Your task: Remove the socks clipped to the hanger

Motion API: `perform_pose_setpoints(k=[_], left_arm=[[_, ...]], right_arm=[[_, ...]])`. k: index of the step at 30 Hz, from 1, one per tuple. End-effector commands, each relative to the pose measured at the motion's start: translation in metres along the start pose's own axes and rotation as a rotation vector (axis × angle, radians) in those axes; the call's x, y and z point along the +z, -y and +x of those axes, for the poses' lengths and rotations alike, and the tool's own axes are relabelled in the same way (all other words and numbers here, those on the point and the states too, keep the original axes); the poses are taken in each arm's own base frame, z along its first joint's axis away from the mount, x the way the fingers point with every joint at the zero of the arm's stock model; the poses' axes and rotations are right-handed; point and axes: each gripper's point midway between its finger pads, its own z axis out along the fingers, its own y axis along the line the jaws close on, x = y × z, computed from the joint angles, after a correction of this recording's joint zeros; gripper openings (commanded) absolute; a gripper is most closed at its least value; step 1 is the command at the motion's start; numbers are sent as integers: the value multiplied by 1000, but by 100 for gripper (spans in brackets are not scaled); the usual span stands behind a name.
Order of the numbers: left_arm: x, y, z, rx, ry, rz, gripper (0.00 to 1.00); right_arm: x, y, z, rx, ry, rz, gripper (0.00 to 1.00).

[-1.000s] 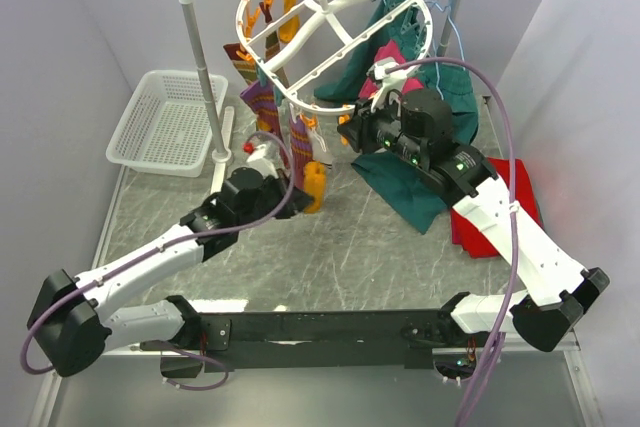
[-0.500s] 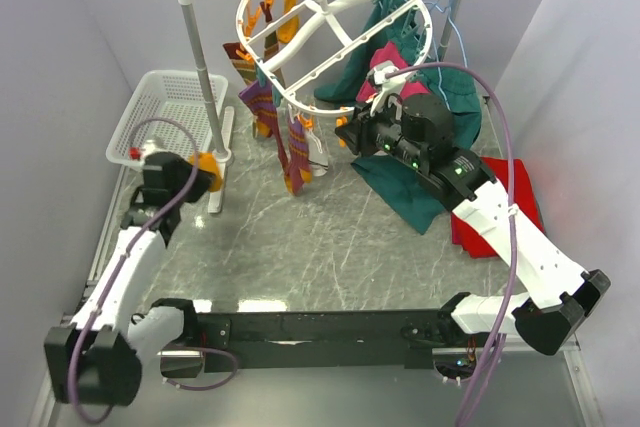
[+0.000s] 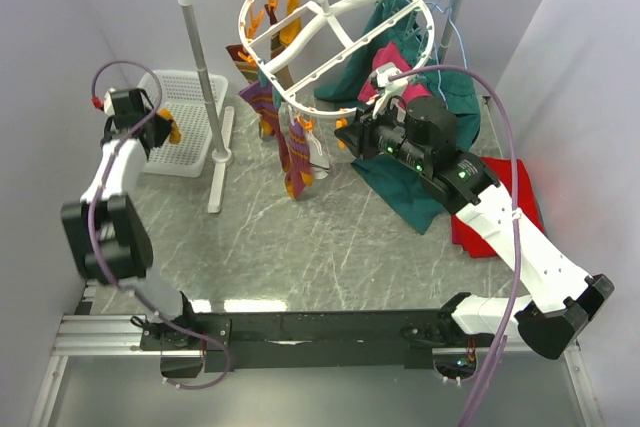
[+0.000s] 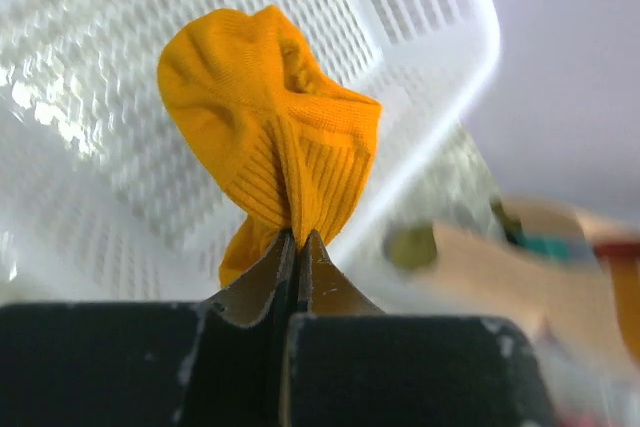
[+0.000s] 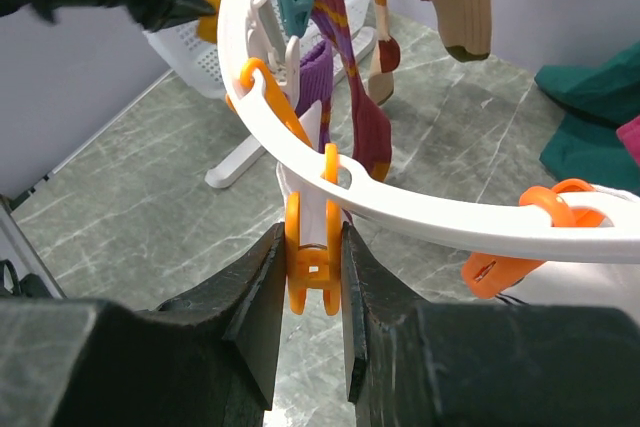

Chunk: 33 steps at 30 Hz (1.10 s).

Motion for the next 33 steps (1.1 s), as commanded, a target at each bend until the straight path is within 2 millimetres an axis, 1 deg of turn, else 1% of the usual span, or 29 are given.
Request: perform_pose_setpoints(k=[1,2,3,5,6,8,9,10,12,13,15,16,17,18,19,20,21,22,23,24,25,26,27,28,29,30,31,32,33], left_arm=[[41,-8,-12,65,-48,-67,1],[61,-21,0,72,-92,-103,2],[67,-15,-3,71,-101,-90,5],[82,-23,10,72,-155,-109,9],[84,-22,10,74,-157,-103,10],[82,-16,5,66,-127,-72,24],[80,-20,8,65,-124,-78,32],[76,-18,3,63,-105,-76,51],[70,-16,-1,66,-104,-79,65],[60,-9,-9,70,-85,-67,68],[46,-4,-20,68,-43,-73,71],[27,9,-32,61,-6,-39,72],[16,10,-42,52,38,-52,73],[6,9,-43,43,46,-59,75],[-21,22,-54,23,92,-17,75],[-34,27,-56,11,109,9,75],[-40,16,-36,-4,69,21,74],[-76,44,-49,-32,141,167,74],[-90,51,-40,-40,131,243,73],[-92,36,-5,-51,62,273,72],[-129,59,-13,-61,132,419,71],[-140,64,8,-49,105,471,70],[-142,56,32,-39,75,501,65],[-166,65,38,-18,96,575,63],[-178,78,59,16,65,648,63],[-180,74,76,35,36,659,63],[-190,82,90,70,11,700,62],[-199,90,117,105,-58,739,62],[-203,92,132,129,-95,758,61]], right_arm=[[-11,-8,-10,-14,35,-30,0],[-10,-8,-10,-14,35,-33,0],[-10,-9,-10,-16,36,-37,0],[-12,-10,-10,-17,38,-39,0],[-11,-10,-10,-17,36,-42,0],[-11,-10,-9,-16,35,-44,0],[-11,-11,-9,-16,33,-46,0],[-11,-11,-9,-16,33,-46,0],[-11,-12,-10,-17,35,-50,0],[-10,-11,-9,-15,34,-50,0],[-10,-13,-9,-14,33,-57,0],[-10,-14,-10,-14,33,-62,0],[-9,-13,-8,-12,29,-61,0],[-9,-13,-8,-11,28,-60,0],[-9,-13,-8,-13,28,-60,0],[-8,-13,-8,-13,26,-58,1],[-8,-11,-7,-12,23,-51,1],[-8,-11,-7,-13,23,-50,1],[-8,-11,-7,-14,23,-48,1],[-8,-11,-7,-14,25,-47,2],[-8,-11,-7,-14,23,-47,2],[-8,-11,-7,-10,22,-46,3],[-8,-11,-7,-9,22,-48,4],[-7,-11,-7,-10,20,-49,4],[-7,-11,-6,-8,18,-51,5],[-8,-12,-7,-7,19,-57,6],[-8,-13,-7,-4,18,-60,6],[-7,-13,-6,-4,15,-60,8],[-7,-13,-6,-4,15,-61,8]])
